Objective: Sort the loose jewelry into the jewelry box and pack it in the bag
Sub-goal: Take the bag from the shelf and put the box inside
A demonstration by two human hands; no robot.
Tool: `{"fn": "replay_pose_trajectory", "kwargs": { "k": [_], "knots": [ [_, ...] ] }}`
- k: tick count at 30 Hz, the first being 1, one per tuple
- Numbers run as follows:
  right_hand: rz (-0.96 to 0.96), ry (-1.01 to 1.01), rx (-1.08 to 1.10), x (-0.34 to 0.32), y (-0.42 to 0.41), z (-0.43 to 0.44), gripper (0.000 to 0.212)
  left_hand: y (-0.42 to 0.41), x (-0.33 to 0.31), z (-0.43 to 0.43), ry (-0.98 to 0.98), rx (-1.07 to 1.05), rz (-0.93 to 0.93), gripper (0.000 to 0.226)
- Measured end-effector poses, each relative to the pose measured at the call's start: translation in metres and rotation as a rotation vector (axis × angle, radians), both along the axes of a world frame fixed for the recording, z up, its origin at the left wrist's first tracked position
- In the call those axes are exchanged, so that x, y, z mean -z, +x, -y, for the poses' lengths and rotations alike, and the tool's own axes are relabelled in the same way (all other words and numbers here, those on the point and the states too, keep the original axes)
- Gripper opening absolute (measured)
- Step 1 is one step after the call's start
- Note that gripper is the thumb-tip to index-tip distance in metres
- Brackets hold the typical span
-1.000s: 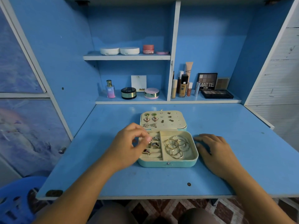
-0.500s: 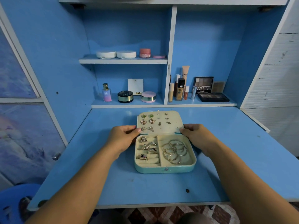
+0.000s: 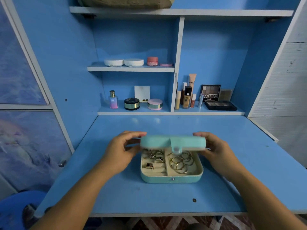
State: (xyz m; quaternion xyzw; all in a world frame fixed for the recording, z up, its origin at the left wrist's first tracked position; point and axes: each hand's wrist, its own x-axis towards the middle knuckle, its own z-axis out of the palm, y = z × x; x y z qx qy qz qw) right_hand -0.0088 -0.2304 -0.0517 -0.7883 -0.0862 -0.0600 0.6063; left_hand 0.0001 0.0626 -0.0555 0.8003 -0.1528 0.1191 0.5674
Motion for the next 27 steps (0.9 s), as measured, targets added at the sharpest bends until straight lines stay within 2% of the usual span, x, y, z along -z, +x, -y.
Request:
{"fn": "replay_pose_trajectory", "kwargs": {
  "k": [5,8,11,13,16,19,23,27],
  "knots": [
    [0.064,-0.144,0.036,0.012,-0.019,0.007,0.043,-0.015,0.012,-0.013,0.142,0.045,0.034,0.068],
    [0.007,-0.246,-0.025,0.013,-0.027,0.013,0.044,-0.024,0.009,-0.012,0.18,0.079,0.04,0.062],
    [-0.069,-0.159,-0.123,0.011,-0.038,0.014,0.062,-0.036,0.004,-0.012,0.263,0.1,-0.014,0.059],
    [0.01,-0.148,-0.145,0.009,-0.05,0.012,0.062,-0.045,0.0,-0.014,0.321,0.144,-0.045,0.06],
    [0.187,-0.273,-0.159,0.003,-0.062,0.007,0.05,-0.055,-0.003,-0.012,0.453,0.189,-0.013,0.07],
    [0.251,-0.436,-0.173,0.008,-0.063,-0.001,0.059,-0.056,-0.002,-0.005,0.581,0.172,0.058,0.08],
    [0.269,-0.439,-0.171,0.014,-0.063,-0.009,0.062,-0.044,0.01,0.005,0.567,0.196,0.189,0.065],
    [0.282,-0.45,-0.088,0.02,-0.063,-0.018,0.063,-0.038,0.017,0.006,0.54,0.2,0.234,0.06]
  ]
}}
